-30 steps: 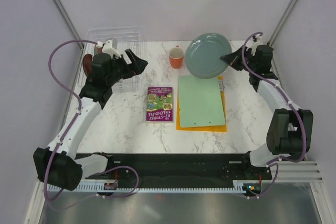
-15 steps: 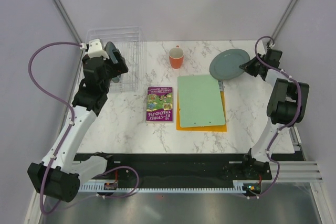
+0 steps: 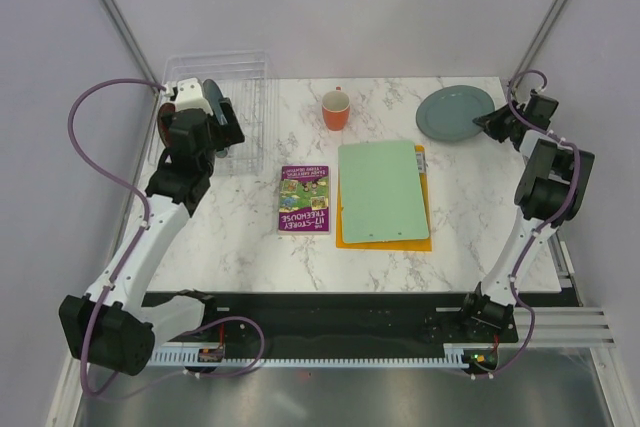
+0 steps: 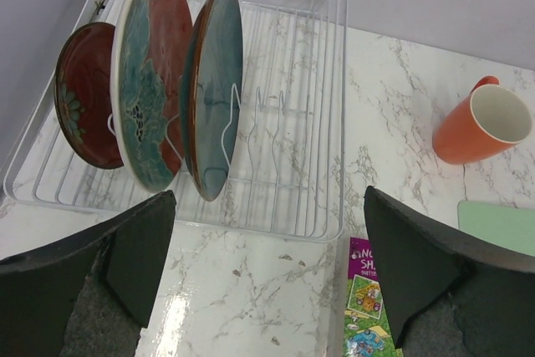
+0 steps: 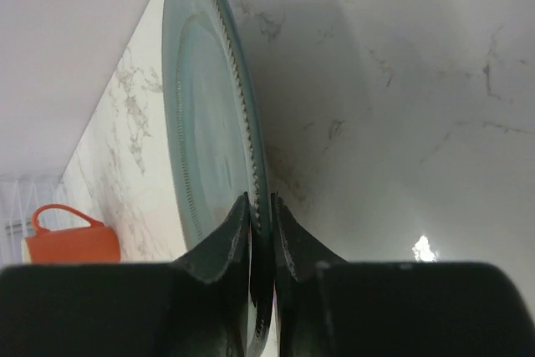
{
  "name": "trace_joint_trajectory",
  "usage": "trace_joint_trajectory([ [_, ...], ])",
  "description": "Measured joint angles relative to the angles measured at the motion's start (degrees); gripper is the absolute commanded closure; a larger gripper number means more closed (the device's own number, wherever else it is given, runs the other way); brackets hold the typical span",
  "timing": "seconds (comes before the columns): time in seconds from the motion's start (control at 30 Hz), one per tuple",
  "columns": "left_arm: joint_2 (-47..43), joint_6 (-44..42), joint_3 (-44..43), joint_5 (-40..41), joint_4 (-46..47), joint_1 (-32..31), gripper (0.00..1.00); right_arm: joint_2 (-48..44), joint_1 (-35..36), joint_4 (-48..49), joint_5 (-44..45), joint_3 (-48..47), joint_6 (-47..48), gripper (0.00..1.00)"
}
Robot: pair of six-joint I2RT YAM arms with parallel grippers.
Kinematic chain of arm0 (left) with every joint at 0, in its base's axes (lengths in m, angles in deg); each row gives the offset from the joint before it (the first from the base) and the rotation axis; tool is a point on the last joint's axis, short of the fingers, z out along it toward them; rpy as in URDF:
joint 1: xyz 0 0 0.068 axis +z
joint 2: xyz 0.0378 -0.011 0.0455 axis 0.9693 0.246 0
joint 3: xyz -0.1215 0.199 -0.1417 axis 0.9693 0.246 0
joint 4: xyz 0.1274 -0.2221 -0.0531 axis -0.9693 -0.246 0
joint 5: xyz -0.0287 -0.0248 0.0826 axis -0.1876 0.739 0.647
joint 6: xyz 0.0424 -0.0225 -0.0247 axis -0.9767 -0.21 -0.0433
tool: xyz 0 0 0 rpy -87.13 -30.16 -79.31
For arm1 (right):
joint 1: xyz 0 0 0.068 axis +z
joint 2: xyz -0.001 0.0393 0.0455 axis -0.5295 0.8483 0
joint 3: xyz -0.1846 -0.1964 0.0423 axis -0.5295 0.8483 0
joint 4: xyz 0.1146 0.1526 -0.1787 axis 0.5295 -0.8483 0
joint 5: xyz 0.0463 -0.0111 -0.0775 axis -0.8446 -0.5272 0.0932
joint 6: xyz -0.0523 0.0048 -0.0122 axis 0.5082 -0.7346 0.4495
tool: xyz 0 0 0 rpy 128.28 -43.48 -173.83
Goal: Unload the plates from the dish rack
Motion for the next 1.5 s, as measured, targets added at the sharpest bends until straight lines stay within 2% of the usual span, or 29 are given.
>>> trace_joint_trajectory([
  [0.07,0.50,0.02,0.00,0.24,0.00,0.13,0.00,1.18,-0.20,0.42,-0.28,-0.59,-0.26,0.58],
  [0.13,0.85,0.02,0.00,0.37,0.00,0.15,0.00,2.12,-0.20,0.28,0.22,-0.61,-0.09,0.71],
  [0.17,0.92,0.02,0.00,0.37,0.00,0.15,0.00,2.67,-0.17,0.09,0.57,-0.61,0.17,0.67],
  [0.2,0.98,0.02,0.00,0.37,0.00,0.17,0.00,3.19,-0.17,-0.07,0.66,-0.61,0.26,0.50],
  [0.23,0.98,0.02,0.00,0.37,0.00,0.17,0.00,3.67,-0.24,0.04,0.44,-0.63,-0.20,0.36],
  [0.3,0.98,0.02,0.00,0.37,0.02,0.17,0.00,4.04,-0.22,0.24,-0.09,-0.66,-0.90,0.42],
  [0.33,0.98,0.02,0.00,0.42,0.00,0.17,0.00,3.93,-0.20,0.31,0.09,-1.25,-0.24,0.40],
  [0.37,0.98,0.02,0.00,0.50,0.00,0.17,0.00,3.89,-0.17,0.35,0.35,-1.57,0.37,0.28],
  [0.43,0.98,0.00,0.00,0.83,0.00,0.22,0.00,3.89,-0.11,0.04,0.39,-1.66,0.66,0.27],
  [0.47,0.98,-0.02,0.00,0.90,0.00,0.26,0.00,3.78,-0.11,-0.11,0.68,-1.84,1.11,0.23],
  [0.5,0.98,-0.04,0.00,1.07,0.00,0.28,0.00,3.52,-0.02,-0.39,1.38,-1.88,1.79,0.18],
  [0.53,1.03,-0.09,0.00,1.38,0.00,0.39,0.00,3.41,-0.02,-0.74,1.64,-1.88,2.01,0.04],
  [0.57,1.18,-0.24,0.00,1.73,0.00,0.57,0.00,3.08,0.00,-1.01,1.99,-1.86,2.38,0.02],
  [0.77,6.08,-1.27,-1.29,2.51,0.04,4.11,0.00,-2.71,0.26,-5.62,8.33,1.68,6.49,0.02],
  [1.0,16.48,-2.38,-5.86,2.25,0.96,8.55,0.00,-17.49,1.14,-10.80,14.38,10.56,10.82,0.02],
  [1.1,20.39,-2.95,-7.56,2.05,1.86,9.01,0.05,-24.79,3.04,-11.15,15.23,12.24,11.89,0.02],
  [1.2,23.87,-3.43,-9.42,2.14,3.06,9.01,0.12,-30.58,5.75,-10.91,15.65,13.51,12.68,0.02],
  [1.3,26.82,-3.93,-10.86,2.25,4.87,9.01,0.28,-34.40,8.24,-10.75,15.56,15.19,13.14,0.02],
  [1.33,27.89,-4.15,-11.45,2.36,5.49,9.01,0.44,-35.43,8.87,-10.82,15.58,15.91,13.29,0.02],
  [1.4,29.64,-4.72,-12.26,2.60,6.51,9.01,0.55,-36.96,9.57,-10.99,15.58,17.40,13.64,0.02],
  [1.43,30.27,-5.25,-12.46,2.91,7.04,9.01,0.75,-37.44,9.68,-11.10,15.56,17.99,13.75,0.02],
  [1.5,31.58,-6.51,-13.11,5.11,7.65,9.01,0.90,-38.38,9.70,-11.45,15.58,19.50,14.21,0.02],
])
